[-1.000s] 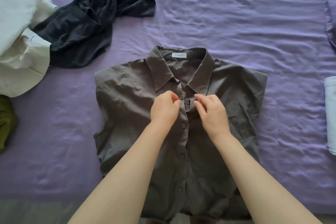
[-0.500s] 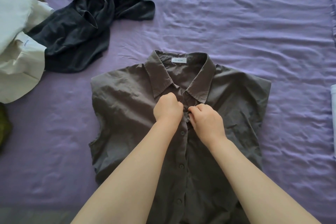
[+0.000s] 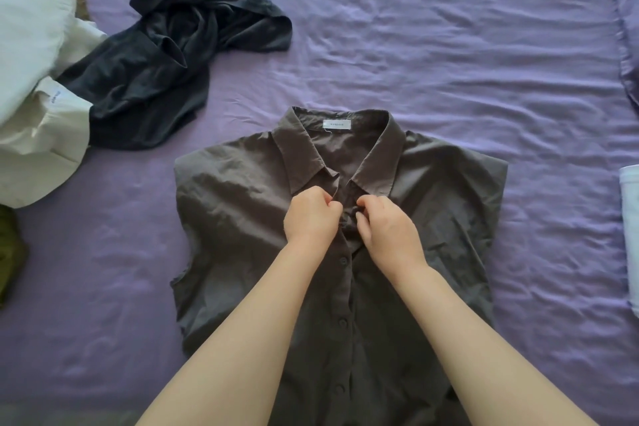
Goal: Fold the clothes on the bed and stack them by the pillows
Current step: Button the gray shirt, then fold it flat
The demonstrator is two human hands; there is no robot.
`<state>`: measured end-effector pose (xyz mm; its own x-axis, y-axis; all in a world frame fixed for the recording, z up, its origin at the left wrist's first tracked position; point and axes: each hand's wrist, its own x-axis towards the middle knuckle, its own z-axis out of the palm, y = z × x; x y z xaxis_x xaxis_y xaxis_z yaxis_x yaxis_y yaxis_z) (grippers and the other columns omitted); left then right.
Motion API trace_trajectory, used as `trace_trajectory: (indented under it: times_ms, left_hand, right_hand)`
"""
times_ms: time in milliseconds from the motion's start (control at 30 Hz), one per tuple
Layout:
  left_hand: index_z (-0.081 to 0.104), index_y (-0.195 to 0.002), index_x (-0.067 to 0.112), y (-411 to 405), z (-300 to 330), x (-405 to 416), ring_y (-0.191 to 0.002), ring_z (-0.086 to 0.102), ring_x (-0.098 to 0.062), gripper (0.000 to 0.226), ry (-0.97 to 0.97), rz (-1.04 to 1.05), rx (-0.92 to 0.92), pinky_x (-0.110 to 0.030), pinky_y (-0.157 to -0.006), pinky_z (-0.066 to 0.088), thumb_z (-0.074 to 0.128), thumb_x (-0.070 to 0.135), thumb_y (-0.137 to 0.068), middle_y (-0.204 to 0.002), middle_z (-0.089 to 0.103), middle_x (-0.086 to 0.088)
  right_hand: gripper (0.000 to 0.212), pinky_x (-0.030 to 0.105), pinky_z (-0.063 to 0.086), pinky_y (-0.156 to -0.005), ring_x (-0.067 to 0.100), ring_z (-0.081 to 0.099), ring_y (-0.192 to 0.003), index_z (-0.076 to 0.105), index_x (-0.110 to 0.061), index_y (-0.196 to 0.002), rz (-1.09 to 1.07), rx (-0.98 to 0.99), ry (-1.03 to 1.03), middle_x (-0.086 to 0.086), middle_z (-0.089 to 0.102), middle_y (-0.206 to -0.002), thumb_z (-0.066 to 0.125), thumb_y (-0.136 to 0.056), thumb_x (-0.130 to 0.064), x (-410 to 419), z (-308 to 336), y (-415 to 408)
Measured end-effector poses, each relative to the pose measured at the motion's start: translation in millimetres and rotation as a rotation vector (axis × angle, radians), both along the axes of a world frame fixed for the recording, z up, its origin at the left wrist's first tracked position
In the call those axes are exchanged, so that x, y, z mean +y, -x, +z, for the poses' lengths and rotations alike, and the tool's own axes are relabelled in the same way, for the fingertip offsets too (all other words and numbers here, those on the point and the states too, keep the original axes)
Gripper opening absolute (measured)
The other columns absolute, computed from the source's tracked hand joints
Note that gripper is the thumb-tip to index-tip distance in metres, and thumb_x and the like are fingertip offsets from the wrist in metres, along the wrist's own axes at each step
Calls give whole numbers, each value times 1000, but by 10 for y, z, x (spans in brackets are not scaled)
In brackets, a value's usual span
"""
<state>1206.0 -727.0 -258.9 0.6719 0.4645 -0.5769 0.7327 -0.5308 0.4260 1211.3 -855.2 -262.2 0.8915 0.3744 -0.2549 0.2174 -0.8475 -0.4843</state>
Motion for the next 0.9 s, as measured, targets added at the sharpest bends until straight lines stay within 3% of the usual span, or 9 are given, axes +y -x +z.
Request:
trace_trajectory:
  times_ms: [100,200,267,367,633,767,900]
  left_hand:
    - [68,-102,13,106,66,39,-83,66,-23,20,220,158,-135,-39,-74,58,56,16,-87,-91,68,-3]
    - [70,-101,12,144,150,47,-71,64,-8,15,399,299,-227,-26,-60,58,61,12,-88,-80,67,5]
    - [70,-90,19,142,195,58,-68,64,-6,11,468,329,-256,-19,-54,55,62,11,-88,-76,67,6]
    - [65,-80,28,134,227,72,-69,65,-8,20,500,318,-273,-18,-54,54,63,11,-88,-76,68,5]
    - [67,-83,25,161,193,58,-69,67,-6,18,575,394,-292,-19,-56,54,62,9,-89,-79,69,3]
    - [67,-97,13,168,161,59,-76,67,-10,11,605,439,-267,-18,-56,53,59,9,-92,-87,69,-3]
    - [65,-110,4,157,160,79,-82,67,-14,19,627,434,-238,-20,-59,56,55,8,-94,-95,69,-10]
  right_hand:
    - [15,38,47,-73,25,59,-87,60,-7,-102,-135,25,-137,7,64,-95,56,-91,-16,85,122,-89]
    - [14,37,47,-76,24,60,-89,63,-8,-99,-197,38,-186,6,65,-96,54,-92,-15,183,206,-133]
    - [15,36,46,-75,24,59,-90,63,-9,-99,-208,44,-156,6,65,-98,53,-92,-17,240,227,-142]
    - [15,35,46,-74,23,59,-91,63,-11,-100,-229,78,-146,4,65,-98,53,-92,-17,298,235,-152]
    - [13,33,49,-83,16,61,-90,63,-13,-98,-296,249,-302,0,67,-94,54,-89,-11,265,220,-182]
    - [9,30,49,-82,13,60,-88,61,-16,-95,-271,263,-317,-5,65,-90,55,-88,-12,227,201,-183]
    - [9,28,49,-80,12,60,-84,59,-18,-91,-256,273,-334,-5,64,-88,56,-87,-11,210,184,-170]
